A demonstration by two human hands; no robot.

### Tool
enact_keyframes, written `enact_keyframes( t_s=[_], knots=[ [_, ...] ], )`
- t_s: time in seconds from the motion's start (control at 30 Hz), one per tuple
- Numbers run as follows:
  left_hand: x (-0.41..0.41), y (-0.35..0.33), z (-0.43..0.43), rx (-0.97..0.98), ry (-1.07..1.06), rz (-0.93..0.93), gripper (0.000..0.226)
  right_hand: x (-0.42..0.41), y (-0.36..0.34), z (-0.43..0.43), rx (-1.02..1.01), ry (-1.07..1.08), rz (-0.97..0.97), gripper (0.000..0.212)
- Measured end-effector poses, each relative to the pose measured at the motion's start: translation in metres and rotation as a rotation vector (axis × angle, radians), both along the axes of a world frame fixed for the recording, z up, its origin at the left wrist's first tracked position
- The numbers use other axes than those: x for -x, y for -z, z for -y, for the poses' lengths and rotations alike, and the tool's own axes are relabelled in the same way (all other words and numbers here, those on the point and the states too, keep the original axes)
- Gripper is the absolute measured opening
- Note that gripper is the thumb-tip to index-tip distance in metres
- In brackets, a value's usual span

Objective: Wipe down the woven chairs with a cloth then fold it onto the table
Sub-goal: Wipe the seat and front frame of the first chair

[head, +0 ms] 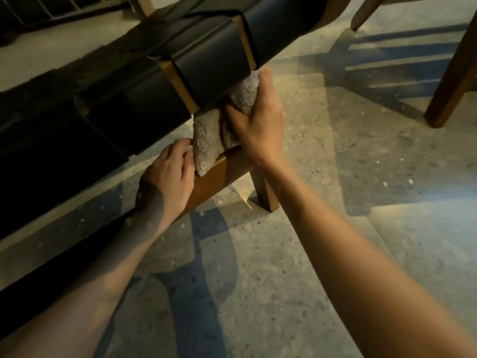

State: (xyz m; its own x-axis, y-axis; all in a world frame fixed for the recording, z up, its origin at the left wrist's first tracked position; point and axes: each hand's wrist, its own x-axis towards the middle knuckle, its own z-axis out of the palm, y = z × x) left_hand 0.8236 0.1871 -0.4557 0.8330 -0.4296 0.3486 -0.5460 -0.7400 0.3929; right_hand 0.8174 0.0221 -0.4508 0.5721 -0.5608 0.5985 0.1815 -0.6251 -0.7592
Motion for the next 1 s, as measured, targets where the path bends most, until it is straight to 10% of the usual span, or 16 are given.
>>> enact_keyframes(
  t_s=[0.5, 1.0],
  knots=[
    [0.009, 0.0, 0.004, -0.171, 0.19, -0.011, 0.034, -0.019, -0.025, -0.003, -0.087, 0.072, 0.067, 0.042],
    [0.007, 0.014, -0.008, -0.253, 0.187, 0.194, 0.026, 0.049, 0.106, 0.003, -0.109, -0.145, -0.149, 0.054]
  ],
)
